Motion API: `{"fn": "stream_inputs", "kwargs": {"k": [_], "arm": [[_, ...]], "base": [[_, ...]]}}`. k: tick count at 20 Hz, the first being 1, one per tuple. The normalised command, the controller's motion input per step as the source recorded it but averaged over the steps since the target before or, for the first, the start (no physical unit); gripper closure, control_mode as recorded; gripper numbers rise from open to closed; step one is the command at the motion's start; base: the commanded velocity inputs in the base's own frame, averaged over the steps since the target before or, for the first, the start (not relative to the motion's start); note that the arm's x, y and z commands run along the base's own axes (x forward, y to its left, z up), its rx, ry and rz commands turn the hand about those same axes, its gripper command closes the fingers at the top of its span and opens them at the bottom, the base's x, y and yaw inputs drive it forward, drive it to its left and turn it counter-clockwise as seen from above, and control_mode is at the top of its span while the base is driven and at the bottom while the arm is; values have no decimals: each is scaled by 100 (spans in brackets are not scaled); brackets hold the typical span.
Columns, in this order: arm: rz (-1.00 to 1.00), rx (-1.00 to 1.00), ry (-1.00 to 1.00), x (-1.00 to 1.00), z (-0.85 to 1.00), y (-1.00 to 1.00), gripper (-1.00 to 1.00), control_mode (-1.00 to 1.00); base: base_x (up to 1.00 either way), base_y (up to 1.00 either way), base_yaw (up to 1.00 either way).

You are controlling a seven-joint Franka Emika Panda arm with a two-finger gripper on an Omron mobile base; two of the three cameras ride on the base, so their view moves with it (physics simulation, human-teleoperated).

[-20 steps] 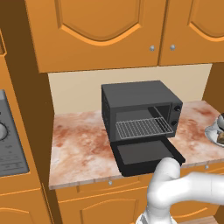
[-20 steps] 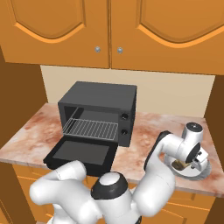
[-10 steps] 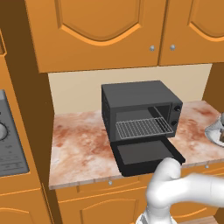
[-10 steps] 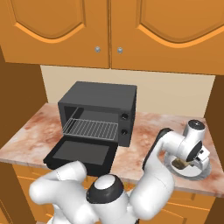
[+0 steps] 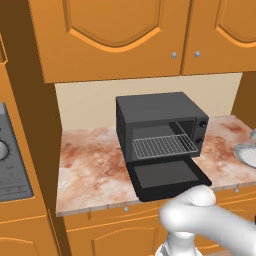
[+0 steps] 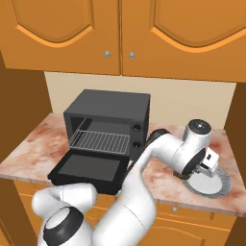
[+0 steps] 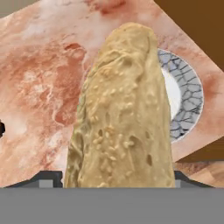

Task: Pull the toaster oven rack outwards. Pick up the baguette from the plate and place it on the toaster oven rack. Close the toaster oven door fully and set the temperature to the lowest setting.

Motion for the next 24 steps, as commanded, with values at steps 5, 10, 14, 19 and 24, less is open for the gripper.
{"fn": "stream_inputs", "kwargs": {"k": [5, 10, 14, 19, 24], "arm": [[35, -17, -4, -57, 64, 100, 100, -100], [42, -17, 0, -38, 47, 100, 100, -100], [41, -17, 0, -8, 46, 100, 100, -100], [41, -14, 0, 7, 41, 100, 100, -100], [27, -9, 0, 54, 5, 81, 100, -100]], "base": [[0, 0, 0], [0, 0, 0], [0, 0, 0], [0, 0, 0], [0, 0, 0]]}}
